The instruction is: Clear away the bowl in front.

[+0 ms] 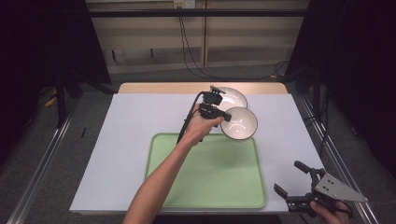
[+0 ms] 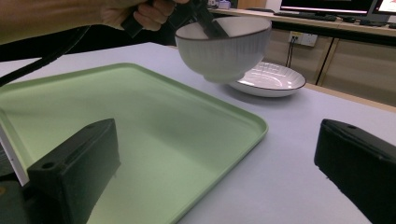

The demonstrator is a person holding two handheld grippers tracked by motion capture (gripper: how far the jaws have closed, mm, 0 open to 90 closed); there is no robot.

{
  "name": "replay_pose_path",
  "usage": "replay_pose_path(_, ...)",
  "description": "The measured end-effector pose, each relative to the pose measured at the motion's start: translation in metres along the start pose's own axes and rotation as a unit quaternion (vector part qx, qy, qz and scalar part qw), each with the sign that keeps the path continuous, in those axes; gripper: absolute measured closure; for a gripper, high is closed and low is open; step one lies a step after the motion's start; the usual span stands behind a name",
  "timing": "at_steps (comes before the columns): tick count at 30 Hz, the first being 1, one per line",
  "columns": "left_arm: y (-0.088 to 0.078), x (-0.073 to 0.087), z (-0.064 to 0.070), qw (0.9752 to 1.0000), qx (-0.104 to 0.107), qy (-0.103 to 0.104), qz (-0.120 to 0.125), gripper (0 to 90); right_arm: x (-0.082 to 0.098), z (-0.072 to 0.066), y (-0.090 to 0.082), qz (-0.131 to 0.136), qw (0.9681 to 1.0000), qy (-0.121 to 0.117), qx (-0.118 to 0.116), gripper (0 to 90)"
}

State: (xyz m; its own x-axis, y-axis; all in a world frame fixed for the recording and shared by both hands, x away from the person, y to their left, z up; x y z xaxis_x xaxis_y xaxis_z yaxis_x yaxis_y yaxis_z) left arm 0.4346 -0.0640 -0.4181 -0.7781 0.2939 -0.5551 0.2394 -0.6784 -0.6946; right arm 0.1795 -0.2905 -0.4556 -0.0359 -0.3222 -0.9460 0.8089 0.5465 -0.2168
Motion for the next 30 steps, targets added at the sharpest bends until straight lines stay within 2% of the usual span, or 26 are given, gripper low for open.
replay_pose_path(1,0.002,0.002,0.001,1.0000,0.001,0.000,-0.001,81.9,0.000,0.000,0.000,0.002,1.0000,0.000,-0.002,0.0)
replay_pose_path(2,0.003,0.003,0.001,0.9999,0.004,0.010,-0.010,82.0,0.000,0.000,0.000,0.003,1.0000,0.002,0.000,0.0)
replay_pose_path(3,0.004,0.005,0.003,0.9999,0.007,0.005,-0.007,82.0,0.000,0.000,0.001,0.004,1.0000,0.003,0.004,0.0)
replay_pose_path(7,0.009,0.010,0.008,0.9998,0.012,0.006,-0.012,82.1,0.000,0.001,0.001,0.004,1.0000,0.005,0.006,0.0)
replay_pose_path(8,0.010,0.012,0.007,0.9996,0.013,0.014,-0.018,82.0,0.000,0.001,0.001,0.004,1.0000,0.004,0.006,0.0)
replay_pose_path(10,0.012,0.015,0.007,0.9997,0.012,0.008,-0.020,82.0,0.000,0.001,0.001,0.005,1.0000,0.006,0.005,0.0)
replay_pose_path(18,0.029,0.026,0.008,0.9989,0.010,0.017,-0.043,82.0,0.001,0.001,0.001,0.003,1.0000,0.007,0.005,0.0)
replay_pose_path(22,0.035,0.028,0.007,0.9987,0.010,0.009,-0.049,82.0,0.001,0.001,0.000,0.003,0.9999,0.009,0.007,0.0)
replay_pose_path(26,0.039,0.029,0.005,0.9983,0.013,0.012,-0.055,82.0,0.001,0.001,0.000,0.003,0.9999,0.009,0.004,0.0)
replay_pose_path(28,0.041,0.030,0.006,0.9986,0.010,0.000,-0.051,82.0,0.001,0.001,0.001,0.004,0.9999,0.008,0.006,0.0)
replay_pose_path(30,0.043,0.031,0.004,0.9982,0.006,0.007,-0.059,82.0,0.001,0.001,0.001,0.004,0.9999,0.008,0.006,0.0)
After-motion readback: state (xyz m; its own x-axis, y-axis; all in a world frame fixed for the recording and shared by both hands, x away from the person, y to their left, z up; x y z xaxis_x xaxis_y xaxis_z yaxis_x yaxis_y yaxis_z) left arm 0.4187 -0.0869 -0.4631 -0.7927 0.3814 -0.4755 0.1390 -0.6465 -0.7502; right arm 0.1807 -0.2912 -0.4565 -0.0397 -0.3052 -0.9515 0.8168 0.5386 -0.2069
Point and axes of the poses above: each handheld gripper's, and its own axes: y roughly forward along the jaws, x roughly out of its underside, z roughly to its right, the point moved 4 cm from there along y, roughly forward along the jaws, and after that the axes turned 12 degrees about -y, right-handed, at the moved point
